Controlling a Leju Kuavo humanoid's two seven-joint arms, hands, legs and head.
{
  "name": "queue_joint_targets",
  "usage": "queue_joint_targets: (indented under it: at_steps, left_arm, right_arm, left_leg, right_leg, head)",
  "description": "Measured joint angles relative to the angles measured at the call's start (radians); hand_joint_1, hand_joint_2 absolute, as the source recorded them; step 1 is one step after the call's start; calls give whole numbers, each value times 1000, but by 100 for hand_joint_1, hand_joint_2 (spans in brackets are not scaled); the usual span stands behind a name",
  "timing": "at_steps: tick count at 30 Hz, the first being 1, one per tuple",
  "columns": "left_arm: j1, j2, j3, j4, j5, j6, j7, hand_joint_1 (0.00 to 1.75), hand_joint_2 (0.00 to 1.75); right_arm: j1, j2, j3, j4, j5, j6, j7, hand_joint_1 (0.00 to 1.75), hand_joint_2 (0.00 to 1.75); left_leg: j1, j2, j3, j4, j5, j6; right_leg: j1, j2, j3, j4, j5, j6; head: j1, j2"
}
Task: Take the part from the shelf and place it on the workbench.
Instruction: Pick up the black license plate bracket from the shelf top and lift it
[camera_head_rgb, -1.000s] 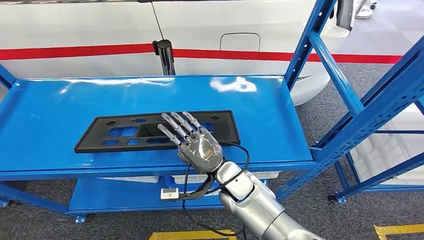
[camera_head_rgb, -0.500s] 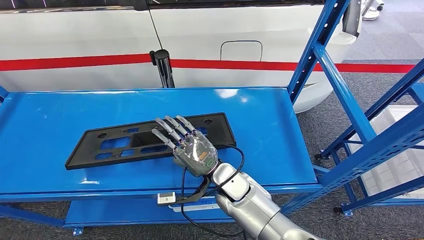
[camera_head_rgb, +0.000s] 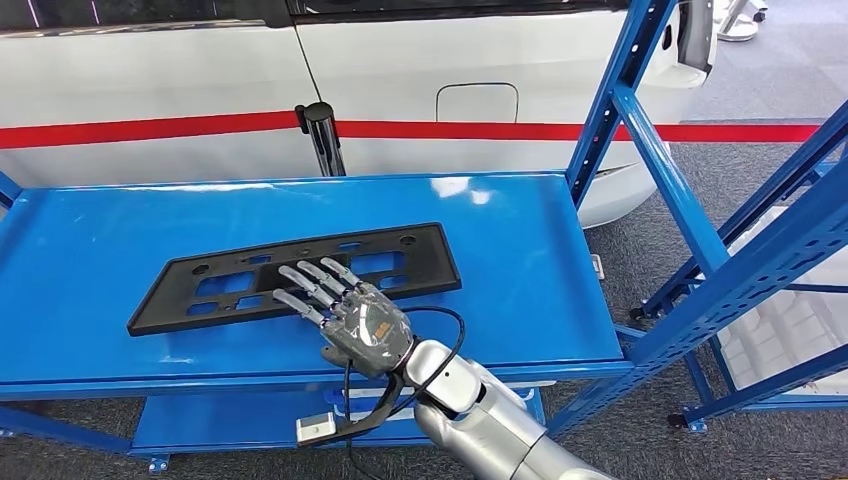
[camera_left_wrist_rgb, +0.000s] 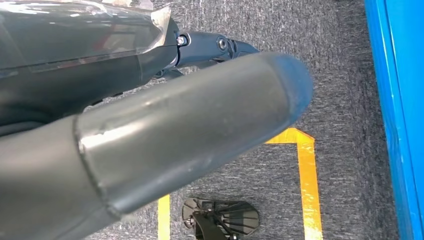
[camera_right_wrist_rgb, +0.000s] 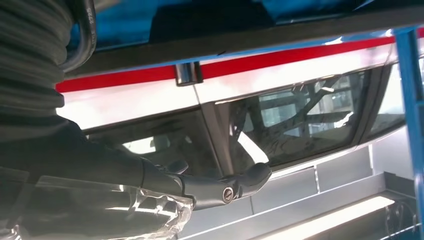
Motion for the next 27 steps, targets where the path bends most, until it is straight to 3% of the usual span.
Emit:
queue_joint_targets:
  at_steps: [15,27]
  left_arm:
    - [-2,0,0,0,-21,17,18,0,0]
    - [-22,-4,-2,0,-59,22,29,0,0]
  right_arm:
    - [5,9,37,-18,-42,60,-15,0,175]
    - [-54,101,65,81,-44,60,23,0,175]
  left_leg:
    - [-3,0,2,0,0,0]
    - [-3,1,2,0,0,0]
  right_leg:
    - [-2,0,2,0,0,0]
    - [-3,0,2,0,0,0]
  head:
    - [0,0]
    - [0,0]
